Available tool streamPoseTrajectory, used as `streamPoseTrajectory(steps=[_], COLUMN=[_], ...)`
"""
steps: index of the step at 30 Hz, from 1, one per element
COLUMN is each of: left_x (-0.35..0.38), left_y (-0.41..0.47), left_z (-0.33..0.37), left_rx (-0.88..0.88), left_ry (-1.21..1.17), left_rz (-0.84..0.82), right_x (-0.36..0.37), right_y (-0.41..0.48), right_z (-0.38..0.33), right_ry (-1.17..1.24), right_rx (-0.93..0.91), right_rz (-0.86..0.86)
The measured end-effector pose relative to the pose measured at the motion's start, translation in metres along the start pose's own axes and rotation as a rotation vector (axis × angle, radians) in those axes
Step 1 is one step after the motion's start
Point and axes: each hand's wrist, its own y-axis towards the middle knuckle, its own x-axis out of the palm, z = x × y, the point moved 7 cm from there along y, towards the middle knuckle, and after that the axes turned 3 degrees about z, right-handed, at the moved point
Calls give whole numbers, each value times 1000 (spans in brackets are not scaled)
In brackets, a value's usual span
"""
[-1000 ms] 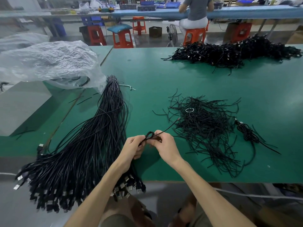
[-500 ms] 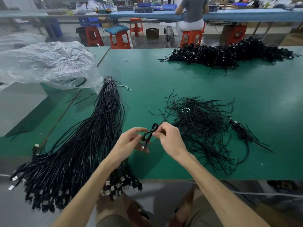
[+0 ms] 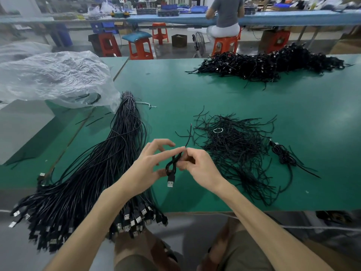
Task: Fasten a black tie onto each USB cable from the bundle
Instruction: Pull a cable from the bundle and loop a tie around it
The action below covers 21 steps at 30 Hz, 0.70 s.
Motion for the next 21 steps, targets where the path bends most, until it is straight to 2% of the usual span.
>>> streamPoseTrajectory(steps=[3, 10, 15, 21], left_x=[2, 10, 17, 12], left_y=[-2, -8, -9, 3], left_z=[6, -6, -6, -1], left_rx=[35, -102, -219, -269], left_ry=[-65, -221, -212, -80], left_rz=[15, 40, 111, 56], right_x=[2, 4, 5, 4], right_y=[-3, -4, -6, -4], right_z=[-5, -8, -10, -17], right_ry=[15, 19, -44, -125], right_rx=[-19, -22, -29, -82], right_rz=[-11, -31, -17, -34])
